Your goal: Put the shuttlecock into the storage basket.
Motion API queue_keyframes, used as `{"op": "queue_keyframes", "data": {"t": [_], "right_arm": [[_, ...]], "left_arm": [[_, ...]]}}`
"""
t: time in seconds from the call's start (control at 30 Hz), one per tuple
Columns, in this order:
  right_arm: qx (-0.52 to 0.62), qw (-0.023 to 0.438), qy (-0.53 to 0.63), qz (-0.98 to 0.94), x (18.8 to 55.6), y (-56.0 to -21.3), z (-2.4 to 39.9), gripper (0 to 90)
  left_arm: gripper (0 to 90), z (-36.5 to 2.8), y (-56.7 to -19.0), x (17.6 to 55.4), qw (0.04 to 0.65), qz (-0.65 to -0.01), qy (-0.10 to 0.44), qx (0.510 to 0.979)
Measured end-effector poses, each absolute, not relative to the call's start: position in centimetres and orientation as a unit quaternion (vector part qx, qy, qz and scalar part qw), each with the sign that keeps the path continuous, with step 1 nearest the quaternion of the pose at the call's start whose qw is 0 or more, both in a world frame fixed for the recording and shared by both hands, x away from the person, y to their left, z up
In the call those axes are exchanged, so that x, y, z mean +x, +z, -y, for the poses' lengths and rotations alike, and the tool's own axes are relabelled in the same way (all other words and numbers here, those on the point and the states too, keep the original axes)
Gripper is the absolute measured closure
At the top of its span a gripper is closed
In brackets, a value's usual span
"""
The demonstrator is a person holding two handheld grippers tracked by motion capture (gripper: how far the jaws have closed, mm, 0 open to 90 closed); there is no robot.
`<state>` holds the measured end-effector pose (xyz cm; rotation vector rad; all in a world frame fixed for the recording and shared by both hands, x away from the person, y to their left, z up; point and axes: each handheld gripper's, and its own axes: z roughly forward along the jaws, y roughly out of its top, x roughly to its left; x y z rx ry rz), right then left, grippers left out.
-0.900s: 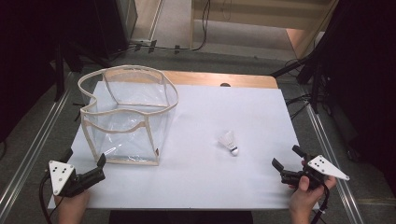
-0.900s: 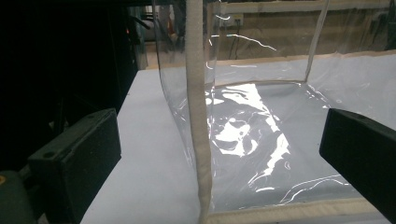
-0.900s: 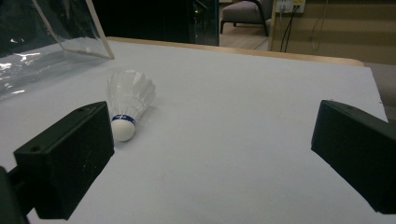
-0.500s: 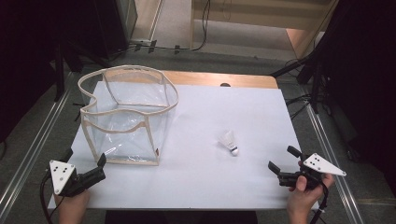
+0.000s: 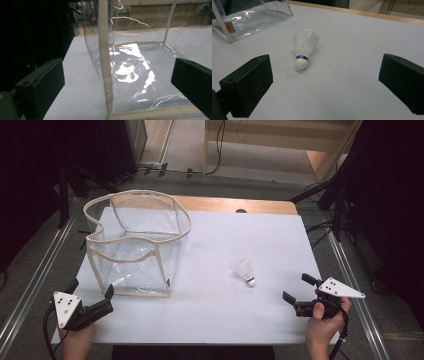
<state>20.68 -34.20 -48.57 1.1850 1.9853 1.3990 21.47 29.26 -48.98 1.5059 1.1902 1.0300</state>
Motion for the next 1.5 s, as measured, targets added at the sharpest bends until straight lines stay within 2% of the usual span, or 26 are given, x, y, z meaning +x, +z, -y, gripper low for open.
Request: {"op": "queue_keyframes", "data": {"t": [0.17, 0.63, 0.87, 0.93, 0.97, 1.0, 1.5], "right_arm": [[0.424, 0.184, 0.510, -0.725, 21.7, -48.2, 33.8, 0.0], [0.409, 0.146, 0.469, -0.769, 23.7, -46.9, 31.4, 0.0], [0.407, 0.141, 0.454, -0.779, 24.4, -46.7, 30.4, 0.0], [0.408, 0.139, 0.445, -0.785, 24.8, -46.7, 30.0, 3.4], [0.404, 0.135, 0.437, -0.793, 25.1, -46.7, 29.5, 9.3], [0.402, 0.134, 0.430, -0.797, 25.3, -46.7, 29.2, 10.5], [0.395, 0.115, 0.373, -0.832, 27.1, -47.0, 25.9, 10.8]], "left_arm": [[0.0, -29.3, -49.0, 21.5, 0.463, -0.485, 0.419, 0.613], [0.0, -29.2, -49.0, 21.5, 0.462, -0.485, 0.420, 0.612], [0.0, -29.1, -49.0, 21.4, 0.459, -0.482, 0.422, 0.615], [0.0, -29.1, -49.0, 21.4, 0.459, -0.482, 0.422, 0.615], [0.0, -29.1, -49.0, 21.5, 0.459, -0.483, 0.422, 0.615], [0.0, -29.1, -49.0, 21.5, 0.460, -0.484, 0.421, 0.614], [0.0, -29.2, -49.0, 21.5, 0.459, -0.485, 0.419, 0.615]]}}
